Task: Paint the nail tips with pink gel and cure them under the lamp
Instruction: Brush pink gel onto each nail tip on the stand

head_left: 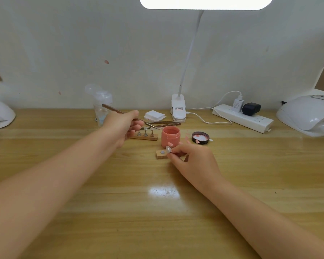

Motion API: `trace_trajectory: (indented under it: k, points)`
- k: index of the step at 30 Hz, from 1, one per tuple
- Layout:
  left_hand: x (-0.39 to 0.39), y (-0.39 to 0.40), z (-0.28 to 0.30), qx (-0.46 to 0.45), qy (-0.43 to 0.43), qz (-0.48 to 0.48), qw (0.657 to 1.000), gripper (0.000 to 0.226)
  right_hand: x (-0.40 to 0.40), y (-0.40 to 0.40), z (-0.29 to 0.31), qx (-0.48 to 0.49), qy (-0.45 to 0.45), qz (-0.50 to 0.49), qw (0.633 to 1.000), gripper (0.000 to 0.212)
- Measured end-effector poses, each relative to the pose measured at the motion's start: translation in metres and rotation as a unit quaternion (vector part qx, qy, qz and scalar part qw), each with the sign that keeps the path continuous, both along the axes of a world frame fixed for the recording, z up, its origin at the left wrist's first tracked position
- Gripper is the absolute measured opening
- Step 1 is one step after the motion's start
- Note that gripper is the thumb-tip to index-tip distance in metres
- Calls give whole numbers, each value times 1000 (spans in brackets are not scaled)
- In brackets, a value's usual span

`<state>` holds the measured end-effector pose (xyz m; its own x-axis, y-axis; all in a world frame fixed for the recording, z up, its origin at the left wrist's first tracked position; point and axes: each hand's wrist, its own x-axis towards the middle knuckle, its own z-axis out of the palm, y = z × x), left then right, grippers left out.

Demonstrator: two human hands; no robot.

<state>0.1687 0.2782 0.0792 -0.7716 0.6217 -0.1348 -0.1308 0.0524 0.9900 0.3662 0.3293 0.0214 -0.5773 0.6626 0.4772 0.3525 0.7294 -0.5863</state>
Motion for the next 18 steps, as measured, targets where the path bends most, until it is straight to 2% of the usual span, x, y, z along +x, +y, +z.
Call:
trace_trajectory:
  k: [4, 7, 10, 12, 15, 18]
  points:
    - [7, -19, -3, 96, -59, -33, 993, 17, 1, 1, 0, -9, 12, 8, 1000, 10]
    - [18, -34, -5, 143, -43, -68, 986, 14, 1, 1, -1, -20, 20, 20, 999, 11]
    - [32, -50, -13, 148, 33, -86, 985, 7, 1, 2, -2, -21, 29, 22, 999, 9]
    - [41, -62, -22, 151, 117, -92, 977, 6, 0, 3, -2, -22, 37, 17, 999, 7]
    - [52, -75, -35, 156, 250, -104, 950, 7, 0, 6, -3, -29, 46, 6, 998, 2]
    - [61, -84, -42, 159, 320, -126, 926, 5, 1, 9, -4, -31, 45, -4, 998, 3]
